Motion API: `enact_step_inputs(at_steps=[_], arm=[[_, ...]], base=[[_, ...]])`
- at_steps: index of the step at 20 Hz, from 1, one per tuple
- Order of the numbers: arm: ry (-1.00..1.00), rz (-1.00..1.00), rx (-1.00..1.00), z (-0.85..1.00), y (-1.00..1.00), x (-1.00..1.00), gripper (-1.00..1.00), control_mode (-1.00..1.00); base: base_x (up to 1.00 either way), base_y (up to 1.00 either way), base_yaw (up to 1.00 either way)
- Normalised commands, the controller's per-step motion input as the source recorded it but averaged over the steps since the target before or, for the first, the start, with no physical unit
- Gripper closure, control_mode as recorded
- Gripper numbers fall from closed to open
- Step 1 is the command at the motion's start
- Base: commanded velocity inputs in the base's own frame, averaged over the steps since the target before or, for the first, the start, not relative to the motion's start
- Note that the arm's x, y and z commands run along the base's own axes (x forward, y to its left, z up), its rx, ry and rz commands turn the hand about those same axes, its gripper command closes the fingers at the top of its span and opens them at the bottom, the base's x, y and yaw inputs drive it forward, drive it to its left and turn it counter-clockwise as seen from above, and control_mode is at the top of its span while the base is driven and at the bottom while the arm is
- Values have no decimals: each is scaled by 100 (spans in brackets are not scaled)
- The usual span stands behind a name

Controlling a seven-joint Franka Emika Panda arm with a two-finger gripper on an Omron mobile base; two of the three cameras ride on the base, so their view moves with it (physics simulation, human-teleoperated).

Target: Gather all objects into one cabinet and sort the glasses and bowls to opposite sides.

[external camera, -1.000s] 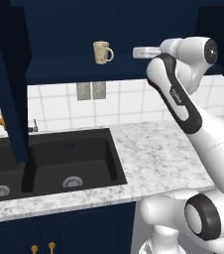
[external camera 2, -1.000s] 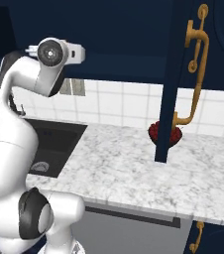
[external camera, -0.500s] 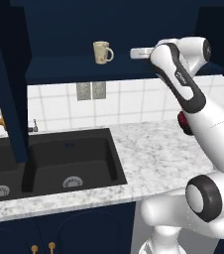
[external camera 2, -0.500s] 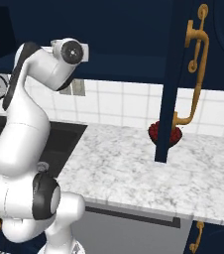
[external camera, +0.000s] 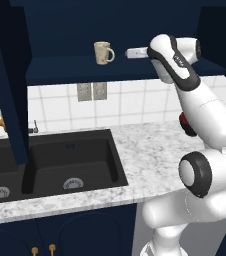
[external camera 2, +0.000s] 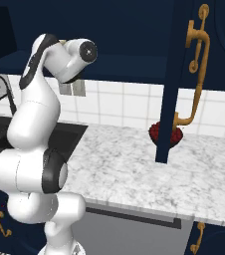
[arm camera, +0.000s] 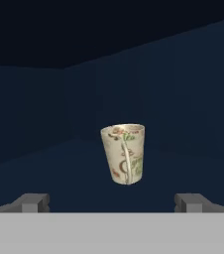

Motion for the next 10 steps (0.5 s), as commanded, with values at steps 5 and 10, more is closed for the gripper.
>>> enact_step_inputs(at_steps=[5, 10], arm=[[0, 6, 0, 0, 13, 49, -100, -100], [0, 4, 0, -10, 20, 40, -100, -100]], base=[[0, 0, 0], [0, 0, 0]])
